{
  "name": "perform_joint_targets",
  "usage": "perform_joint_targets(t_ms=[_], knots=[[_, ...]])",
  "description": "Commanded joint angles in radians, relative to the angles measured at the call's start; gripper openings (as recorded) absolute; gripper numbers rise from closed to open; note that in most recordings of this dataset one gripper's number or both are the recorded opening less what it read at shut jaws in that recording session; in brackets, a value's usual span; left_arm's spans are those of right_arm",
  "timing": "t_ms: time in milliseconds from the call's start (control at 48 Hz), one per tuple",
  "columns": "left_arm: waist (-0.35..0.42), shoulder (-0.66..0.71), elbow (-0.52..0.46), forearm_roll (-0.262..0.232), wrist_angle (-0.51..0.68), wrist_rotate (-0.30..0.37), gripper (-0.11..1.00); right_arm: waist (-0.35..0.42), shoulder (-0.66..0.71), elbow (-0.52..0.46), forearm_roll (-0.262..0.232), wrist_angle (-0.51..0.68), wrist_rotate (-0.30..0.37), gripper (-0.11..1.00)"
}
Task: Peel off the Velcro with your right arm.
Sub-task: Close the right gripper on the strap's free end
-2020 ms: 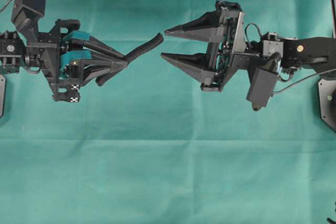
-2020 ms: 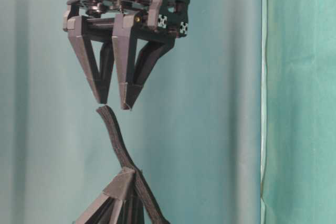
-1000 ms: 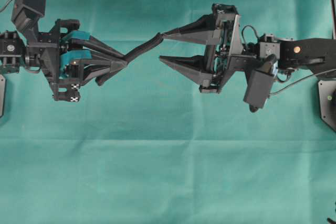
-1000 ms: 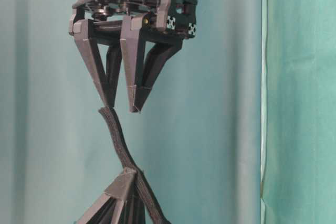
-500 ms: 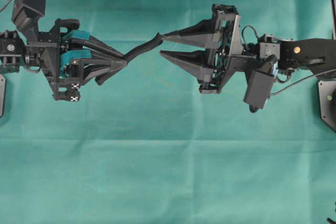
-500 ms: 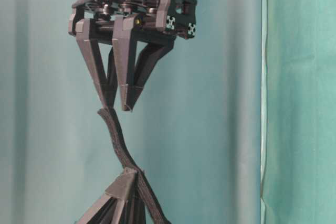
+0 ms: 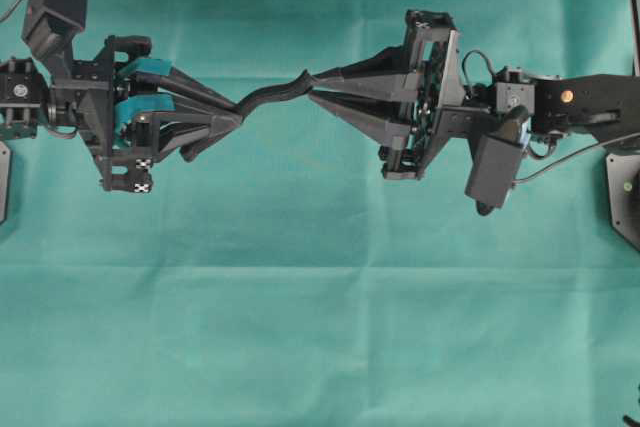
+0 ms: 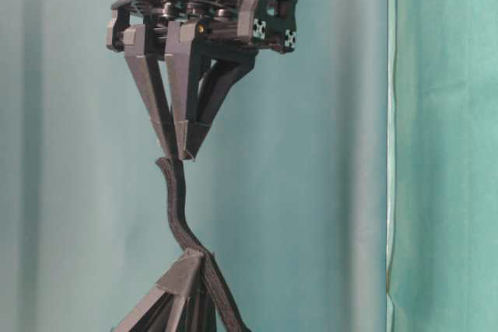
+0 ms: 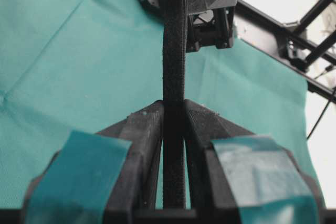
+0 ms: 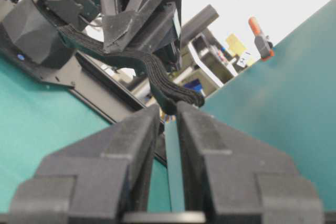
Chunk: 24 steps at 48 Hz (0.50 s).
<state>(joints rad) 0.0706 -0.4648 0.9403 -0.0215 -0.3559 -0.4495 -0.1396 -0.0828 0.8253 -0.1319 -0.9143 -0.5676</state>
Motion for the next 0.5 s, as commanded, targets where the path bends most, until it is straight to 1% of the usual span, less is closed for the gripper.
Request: perform_joint_targets(t_ms=[0,479], knots=[[0.008,-0.011,-0.017,-0.002,-0.009,0.002,0.10,0.005,-0.008,-0.006,-0.002,-0.009,0.003,-0.05],[0.008,-0.011,-0.015,-0.002,-0.009,0.002,0.10,0.006,-0.008,-0.011,-0.002,-0.009,0.003,-0.06]])
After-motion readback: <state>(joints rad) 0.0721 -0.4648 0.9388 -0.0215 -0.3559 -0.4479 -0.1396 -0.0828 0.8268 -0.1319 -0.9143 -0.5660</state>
